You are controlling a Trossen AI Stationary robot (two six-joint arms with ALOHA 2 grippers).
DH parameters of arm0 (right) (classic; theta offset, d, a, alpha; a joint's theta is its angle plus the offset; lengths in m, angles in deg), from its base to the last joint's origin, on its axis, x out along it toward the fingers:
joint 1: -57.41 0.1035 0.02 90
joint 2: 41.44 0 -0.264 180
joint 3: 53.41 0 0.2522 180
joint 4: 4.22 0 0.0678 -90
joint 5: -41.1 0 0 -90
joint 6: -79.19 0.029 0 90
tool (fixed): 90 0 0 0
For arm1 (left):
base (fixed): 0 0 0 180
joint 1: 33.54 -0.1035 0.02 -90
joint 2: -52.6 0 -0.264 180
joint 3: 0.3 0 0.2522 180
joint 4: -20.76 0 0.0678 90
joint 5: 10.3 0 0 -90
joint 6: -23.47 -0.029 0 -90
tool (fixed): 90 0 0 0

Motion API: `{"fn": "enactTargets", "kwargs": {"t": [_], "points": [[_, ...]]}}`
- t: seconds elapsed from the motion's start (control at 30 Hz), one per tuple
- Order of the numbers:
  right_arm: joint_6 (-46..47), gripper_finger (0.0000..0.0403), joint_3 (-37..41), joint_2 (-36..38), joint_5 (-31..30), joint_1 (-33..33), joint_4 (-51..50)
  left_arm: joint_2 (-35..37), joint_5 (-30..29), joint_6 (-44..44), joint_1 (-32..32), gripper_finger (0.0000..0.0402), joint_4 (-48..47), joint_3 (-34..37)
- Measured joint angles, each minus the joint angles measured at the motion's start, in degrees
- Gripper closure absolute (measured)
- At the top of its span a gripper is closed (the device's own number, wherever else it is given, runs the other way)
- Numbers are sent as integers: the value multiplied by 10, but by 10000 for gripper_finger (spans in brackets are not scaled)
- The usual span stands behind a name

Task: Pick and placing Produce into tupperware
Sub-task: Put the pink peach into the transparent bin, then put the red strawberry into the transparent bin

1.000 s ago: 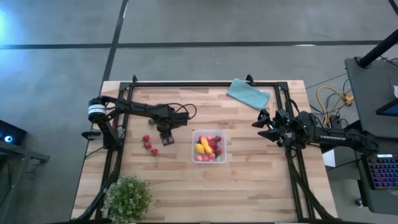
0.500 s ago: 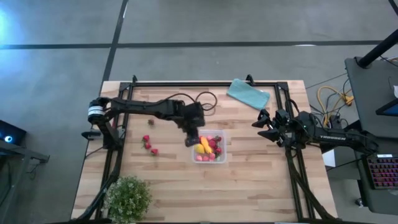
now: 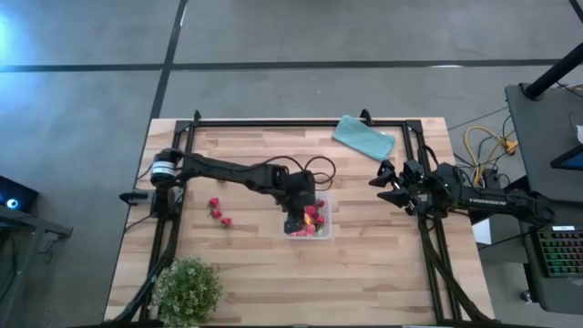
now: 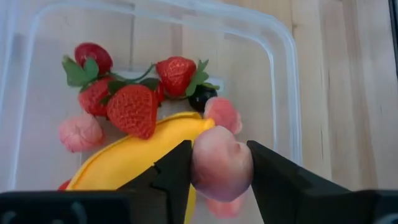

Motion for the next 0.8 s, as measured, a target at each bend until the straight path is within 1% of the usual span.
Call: {"fn": "enactTargets", "kwargs": {"t": [0.07,0.17,0.37,0.43,0.5,0.57,0.67,0.8], "points": [[0,174,0,0,0,0,0,-5,0,1,1,254,-4,-10],[0,174,0,0,0,0,0,-4,-4,1,1,216,-23,-23],[0,174,0,0,0,0,0,21,-69,-17,-9,141,-127,-32],[0,174,0,0,0,0,0,31,-119,-18,-16,126,-196,-32],[0,174,0,-1,0,0,0,36,-190,9,-28,120,-276,-28],[0,174,0,-2,0,0,0,38,-237,64,-55,121,-347,-19],[0,174,0,-2,0,0,0,38,-252,120,-108,127,-389,3],[0,174,0,-3,0,0,0,43,-252,151,-161,134,-389,34]]}}
